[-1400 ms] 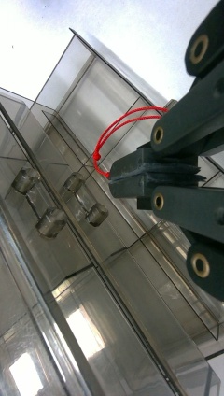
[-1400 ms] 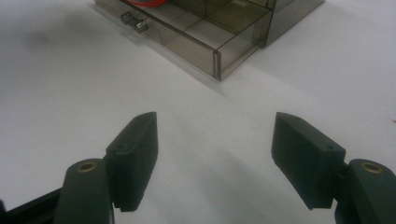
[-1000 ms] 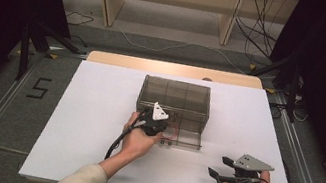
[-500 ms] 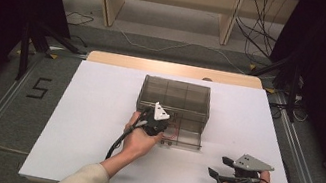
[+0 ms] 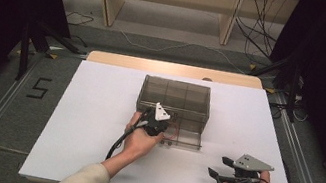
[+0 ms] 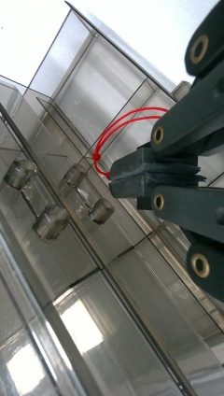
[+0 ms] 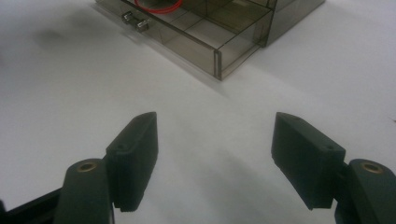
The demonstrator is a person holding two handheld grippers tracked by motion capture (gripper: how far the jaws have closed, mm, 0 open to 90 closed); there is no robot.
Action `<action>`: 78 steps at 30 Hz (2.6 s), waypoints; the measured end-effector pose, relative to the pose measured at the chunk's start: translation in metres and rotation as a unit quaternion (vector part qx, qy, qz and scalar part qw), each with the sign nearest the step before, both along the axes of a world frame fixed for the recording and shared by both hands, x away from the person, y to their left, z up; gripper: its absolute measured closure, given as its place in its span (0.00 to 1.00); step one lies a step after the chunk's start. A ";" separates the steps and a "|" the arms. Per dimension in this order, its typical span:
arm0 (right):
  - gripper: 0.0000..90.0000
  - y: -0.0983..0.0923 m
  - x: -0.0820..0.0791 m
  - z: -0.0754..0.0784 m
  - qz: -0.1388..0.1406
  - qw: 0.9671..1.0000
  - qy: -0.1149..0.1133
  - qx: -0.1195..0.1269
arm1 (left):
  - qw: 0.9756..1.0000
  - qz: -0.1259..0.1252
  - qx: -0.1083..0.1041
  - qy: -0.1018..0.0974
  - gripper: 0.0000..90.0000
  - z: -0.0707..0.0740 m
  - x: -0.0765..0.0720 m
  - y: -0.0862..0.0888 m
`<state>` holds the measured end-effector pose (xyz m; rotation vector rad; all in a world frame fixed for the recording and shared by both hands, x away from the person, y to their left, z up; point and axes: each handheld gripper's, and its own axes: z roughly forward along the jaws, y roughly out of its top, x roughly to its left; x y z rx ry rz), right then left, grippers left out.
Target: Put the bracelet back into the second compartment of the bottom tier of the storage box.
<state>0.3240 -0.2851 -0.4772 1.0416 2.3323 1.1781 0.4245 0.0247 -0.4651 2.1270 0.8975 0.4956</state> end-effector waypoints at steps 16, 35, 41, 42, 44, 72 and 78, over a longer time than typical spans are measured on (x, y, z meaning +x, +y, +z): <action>0.36 0.000 0.000 0.000 0.000 1.000 0.001 0.000 | 1.000 -0.004 0.009 0.004 1.00 -0.004 0.000 -0.003; 0.36 0.000 0.000 0.000 0.000 1.000 0.001 0.002 | 1.000 -0.005 0.016 0.012 1.00 -0.009 0.003 -0.007; 0.36 0.000 0.000 -0.001 0.000 1.000 0.001 0.001 | 1.000 -0.007 0.020 0.013 1.00 -0.010 0.003 -0.007; 0.36 0.000 0.000 -0.001 0.000 1.000 0.001 0.002 | 1.000 -0.006 0.019 0.013 1.00 -0.011 0.003 -0.008; 0.36 0.000 0.000 -0.001 0.002 1.000 0.000 0.001 | 1.000 -0.006 0.020 0.013 1.00 -0.011 0.003 -0.008; 0.36 0.000 0.000 -0.001 0.001 1.000 0.003 0.002 | 0.999 -0.009 0.040 0.024 0.99 -0.020 0.008 -0.011; 0.36 0.000 0.000 -0.001 0.001 1.000 0.004 0.002 | 0.999 -0.009 0.041 0.023 0.98 -0.020 0.008 -0.011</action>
